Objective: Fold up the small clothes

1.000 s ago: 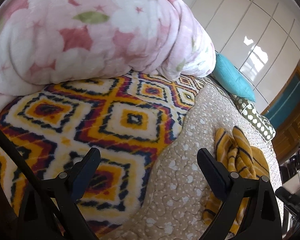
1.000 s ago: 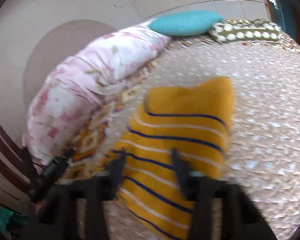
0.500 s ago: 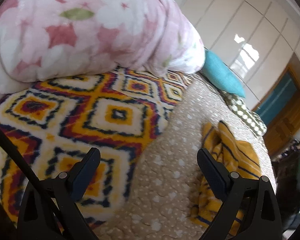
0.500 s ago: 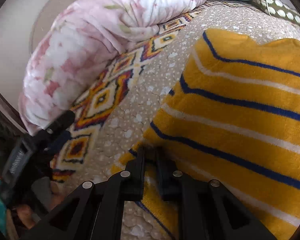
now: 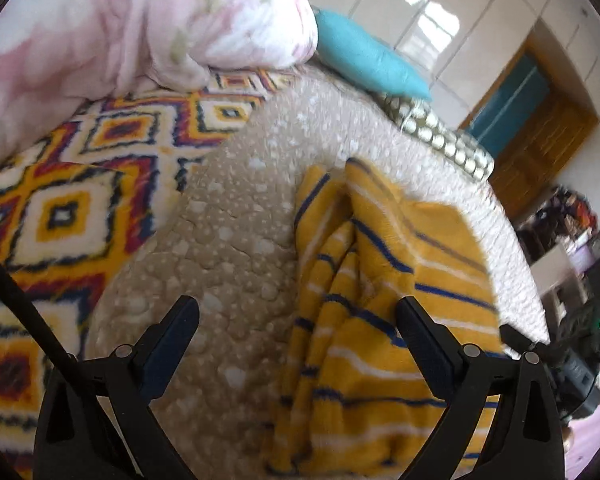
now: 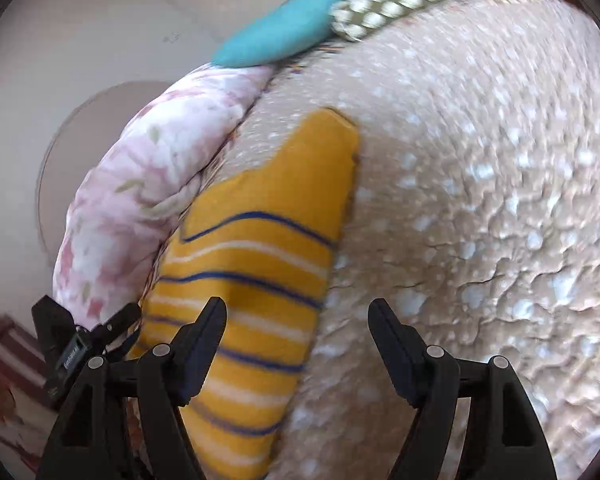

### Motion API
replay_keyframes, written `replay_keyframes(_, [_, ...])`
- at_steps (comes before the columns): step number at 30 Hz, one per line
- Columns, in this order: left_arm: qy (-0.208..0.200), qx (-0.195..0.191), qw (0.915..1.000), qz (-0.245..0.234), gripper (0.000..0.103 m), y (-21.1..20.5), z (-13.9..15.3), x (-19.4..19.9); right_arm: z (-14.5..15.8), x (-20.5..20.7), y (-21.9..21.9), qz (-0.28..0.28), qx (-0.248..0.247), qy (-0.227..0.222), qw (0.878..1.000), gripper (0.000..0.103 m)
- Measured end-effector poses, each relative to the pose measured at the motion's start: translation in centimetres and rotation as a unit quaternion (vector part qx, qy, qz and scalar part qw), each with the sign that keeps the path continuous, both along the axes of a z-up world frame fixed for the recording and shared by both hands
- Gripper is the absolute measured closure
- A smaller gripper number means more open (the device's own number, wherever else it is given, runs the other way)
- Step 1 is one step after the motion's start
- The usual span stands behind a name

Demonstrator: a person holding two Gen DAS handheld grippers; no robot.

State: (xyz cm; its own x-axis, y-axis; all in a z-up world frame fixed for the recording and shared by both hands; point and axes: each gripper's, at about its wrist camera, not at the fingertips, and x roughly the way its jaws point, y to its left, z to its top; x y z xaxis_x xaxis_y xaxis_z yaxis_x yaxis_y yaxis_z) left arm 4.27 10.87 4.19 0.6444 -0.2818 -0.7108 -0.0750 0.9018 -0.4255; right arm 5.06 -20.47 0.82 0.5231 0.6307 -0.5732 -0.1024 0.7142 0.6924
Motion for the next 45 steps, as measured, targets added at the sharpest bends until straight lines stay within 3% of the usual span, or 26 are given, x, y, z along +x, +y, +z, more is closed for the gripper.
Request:
replay_keyframes(3, [0.031,-0.060,0.9964,-0.051,0.008,-0.8,-2.1,1.3,-1.6,2.0,1.5,0.022,0.064,0.001,0.998,0.032])
replay_keyframes(4, [0.029,-0.046,0.9973,-0.049,0.011,-1.3,-2.3,1.4,-1.9,2.6,2.1,0.023,0.069,0.004,0.997,0.033])
replay_keyframes(5, [0.025,-0.023,0.9983,-0.047,0.020,-2.0,-2.2,1.3,-2.2,3.3,2.5,0.018,0.071,0.008,0.997,0.039])
replay_keyframes(6, [0.020,-0.005,0.9983,-0.054,0.044,-2.9,-1.9,1.3,-2.2,3.7,2.6,0.016,0.071,0.012,0.997,0.048])
replay_keyframes(7, [0.021,-0.020,0.9971,-0.071,0.051,-3.8,-1.5,1.3,-2.1,4.0,2.6,0.015,0.072,0.015,0.997,0.051])
replay_keyframes(9, [0.019,-0.012,0.9978,-0.062,0.052,-5.3,-0.5,1.2,-0.9,3.8,2.2,0.023,0.072,0.001,0.997,0.062])
replay_keyframes(13, [0.019,-0.062,0.9928,-0.100,0.060,-8.9,0.7,1.7,2.8,1.3,-0.8,0.011,0.060,-0.049,0.997,0.063])
replay_keyframes(16, [0.019,-0.075,0.9894,-0.123,0.060,-12.3,0.5,1.8,4.4,-0.5,-5.1,-0.021,0.028,-0.072,0.997,0.062])
replay_keyframes(19, [0.026,-0.031,0.9922,-0.118,0.050,-14.8,-0.5,1.9,2.7,-0.7,-7.5,-0.046,-0.051,-0.020,0.997,0.052])
replay_keyframes(21, [0.030,-0.020,0.9923,-0.119,0.046,-15.3,-0.6,1.1,2.0,-1.4,-8.4,-0.047,-0.068,-0.009,0.997,0.047])
replay_keyframes(23, [0.022,0.001,0.9931,-0.115,0.042,-14.7,0.3,-0.6,3.1,-3.1,-9.3,-0.060,-0.076,-0.035,0.995,0.046])
replay_keyframes(26, [-0.009,0.033,0.9928,-0.115,0.021,-12.9,1.8,-3.3,5.5,-4.9,-9.4,-0.069,-0.109,-0.073,0.989,0.046])
replay_keyframes(28, [-0.026,0.072,0.9927,-0.093,0.020,-10.9,2.3,-4.8,7.3,-5.8,-8.8,-0.072,-0.117,-0.100,0.985,0.046])
replay_keyframes(29, [-0.030,0.088,0.9923,-0.083,0.018,-10.1,2.3,-5.1,8.0,-5.9,-8.4,-0.066,-0.117,-0.109,0.985,0.049])
replay_keyframes(30, [-0.032,0.101,0.9920,-0.069,0.018,-9.3,2.2,-5.4,8.6,-6.0,-7.7,-0.058,-0.118,-0.116,0.985,0.064])
replay_keyframes(32, [-0.039,0.135,0.9896,-0.030,0.018,-7.7,1.8,-6.0,9.2,-5.4,-5.1,-0.024,-0.119,-0.114,0.986,0.079])
replay_keyframes(34, [-0.040,0.173,0.9841,0.014,0.018,-6.1,0.9,-6.5,8.7,-4.5,-2.0,0.008,-0.119,-0.101,0.988,0.081])
replay_keyframes(36, [-0.029,0.175,0.9837,0.032,0.018,-4.6,0.0,-6.5,7.2,-3.8,0.6,0.029,-0.127,-0.084,0.988,0.081])
replay_keyframes(39, [0.018,0.111,0.9929,0.037,0.017,-2.1,-2.0,-5.2,3.8,-1.8,5.9,0.082,-0.111,-0.038,0.990,0.081])
replay_keyframes(40, [0.017,0.089,0.9951,0.041,0.016,-1.4,-2.1,-5.1,2.9,-1.5,7.4,0.091,-0.118,-0.029,0.988,0.079])
replay_keyframes(42, [0.006,0.072,0.9966,0.039,0.010,-1.0,-2.1,-5.2,1.9,-1.8,10.2,0.094,-0.148,-0.040,0.984,0.078])
replay_keyframes(45, [0.009,0.085,0.9957,0.036,0.009,-1.5,-2.3,-4.9,2.6,-3.8,12.5,0.149,-0.154,-0.054,0.975,0.079])
